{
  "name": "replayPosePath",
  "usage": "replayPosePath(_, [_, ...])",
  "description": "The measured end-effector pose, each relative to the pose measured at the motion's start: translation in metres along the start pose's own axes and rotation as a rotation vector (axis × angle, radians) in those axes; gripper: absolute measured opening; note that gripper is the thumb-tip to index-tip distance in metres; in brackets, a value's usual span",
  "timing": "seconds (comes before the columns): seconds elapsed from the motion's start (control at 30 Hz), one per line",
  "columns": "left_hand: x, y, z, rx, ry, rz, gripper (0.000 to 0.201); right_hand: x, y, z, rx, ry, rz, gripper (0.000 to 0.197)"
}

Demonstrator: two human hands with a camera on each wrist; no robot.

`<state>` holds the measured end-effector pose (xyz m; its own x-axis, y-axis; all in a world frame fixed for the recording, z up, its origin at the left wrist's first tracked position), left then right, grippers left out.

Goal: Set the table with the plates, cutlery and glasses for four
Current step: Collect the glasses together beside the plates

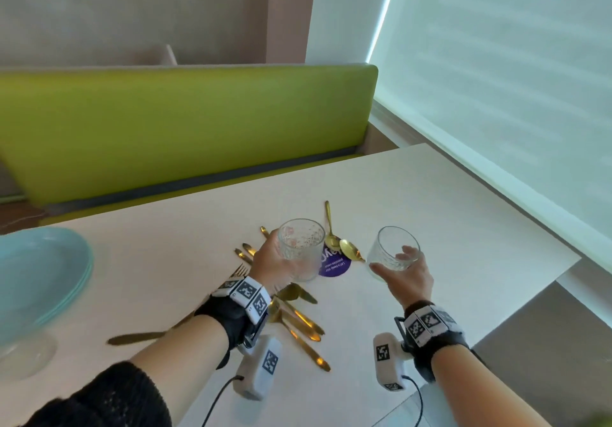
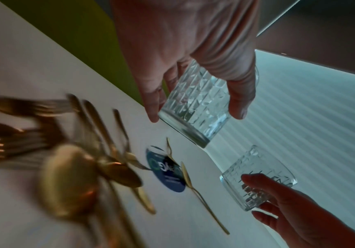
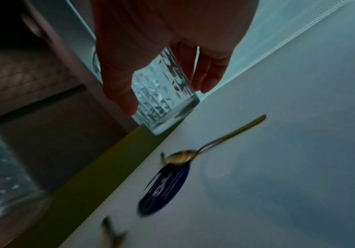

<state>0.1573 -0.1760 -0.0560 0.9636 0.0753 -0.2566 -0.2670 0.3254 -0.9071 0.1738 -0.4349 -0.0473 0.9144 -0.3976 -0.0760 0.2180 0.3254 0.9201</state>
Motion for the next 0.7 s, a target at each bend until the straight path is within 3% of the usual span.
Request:
replayPosePath(0.17, [-0.076, 0.049, 0.077, 0.055, -0.118, 0.055, 0.08, -0.111, 0.013, -0.055, -0.024, 0.203, 0.003, 0.072])
replayPosePath(0.37, [-0.157, 0.112, 0.152, 0.057, -0.233, 0.167, 0.109, -0.219, 0.016, -0.13, -0.088, 0.441, 0.028, 0.07])
replayPosePath(0.7, [-0.238, 0.21, 0.241, 0.024, -0.458, 0.345, 0.094, -0.336, 0.025, -0.236, -0.239, 0.759, 0.093, 0.082])
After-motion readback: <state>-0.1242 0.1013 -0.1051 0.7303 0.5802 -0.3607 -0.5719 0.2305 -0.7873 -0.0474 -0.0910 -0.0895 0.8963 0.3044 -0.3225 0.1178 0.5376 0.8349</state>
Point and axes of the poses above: each hand's wrist, its own x-axis towards the middle knuckle, its own z-axis out of the back of the hand, y = z × x, the point moved 3 cm from there along x, towards the middle knuckle, and after that the axes turned 14 degrees about x, right-handed, at the moved point
